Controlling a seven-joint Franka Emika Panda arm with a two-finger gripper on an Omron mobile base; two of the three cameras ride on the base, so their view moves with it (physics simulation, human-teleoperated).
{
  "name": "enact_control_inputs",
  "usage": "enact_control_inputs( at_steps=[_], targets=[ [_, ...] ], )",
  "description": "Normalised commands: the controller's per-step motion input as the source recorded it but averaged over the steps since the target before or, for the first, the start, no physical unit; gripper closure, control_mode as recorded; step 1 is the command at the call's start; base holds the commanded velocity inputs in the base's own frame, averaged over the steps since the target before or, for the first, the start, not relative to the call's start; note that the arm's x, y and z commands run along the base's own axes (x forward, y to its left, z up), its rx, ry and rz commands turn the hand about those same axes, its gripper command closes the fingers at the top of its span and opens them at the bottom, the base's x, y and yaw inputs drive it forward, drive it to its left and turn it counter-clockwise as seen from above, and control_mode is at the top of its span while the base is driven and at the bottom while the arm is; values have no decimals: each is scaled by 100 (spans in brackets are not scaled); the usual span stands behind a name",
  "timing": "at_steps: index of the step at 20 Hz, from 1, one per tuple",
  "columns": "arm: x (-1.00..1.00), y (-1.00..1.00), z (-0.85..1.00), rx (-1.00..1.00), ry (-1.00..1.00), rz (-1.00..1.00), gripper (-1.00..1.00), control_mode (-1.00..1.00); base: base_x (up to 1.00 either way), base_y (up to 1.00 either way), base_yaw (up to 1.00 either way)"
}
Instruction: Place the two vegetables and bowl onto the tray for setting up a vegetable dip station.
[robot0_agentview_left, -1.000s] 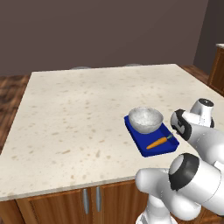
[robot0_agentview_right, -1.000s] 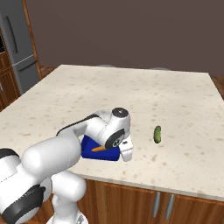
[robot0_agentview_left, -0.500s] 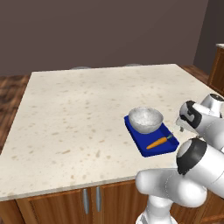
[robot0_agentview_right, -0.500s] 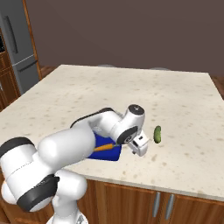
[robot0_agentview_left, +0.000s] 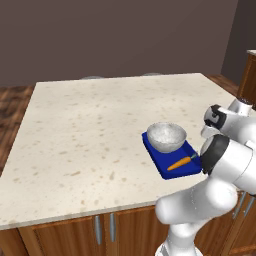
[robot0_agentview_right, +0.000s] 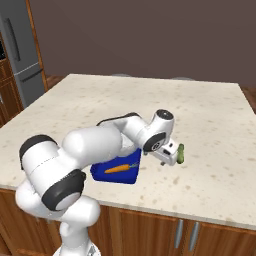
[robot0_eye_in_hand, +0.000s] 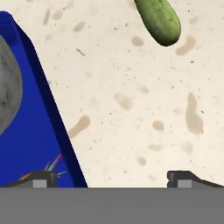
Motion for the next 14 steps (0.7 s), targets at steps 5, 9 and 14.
enact_control_inputs(
  at_steps=[5, 9, 14],
  targets=[
    [38, -26, 0, -10, 0, 24, -100, -100, 0, 0, 0],
    [34, -26, 0, -9, -1, 28, -100, -100, 0, 0, 0],
    [31, -33, 0, -7, 0, 32, -100, -100, 0, 0, 0]
  ],
)
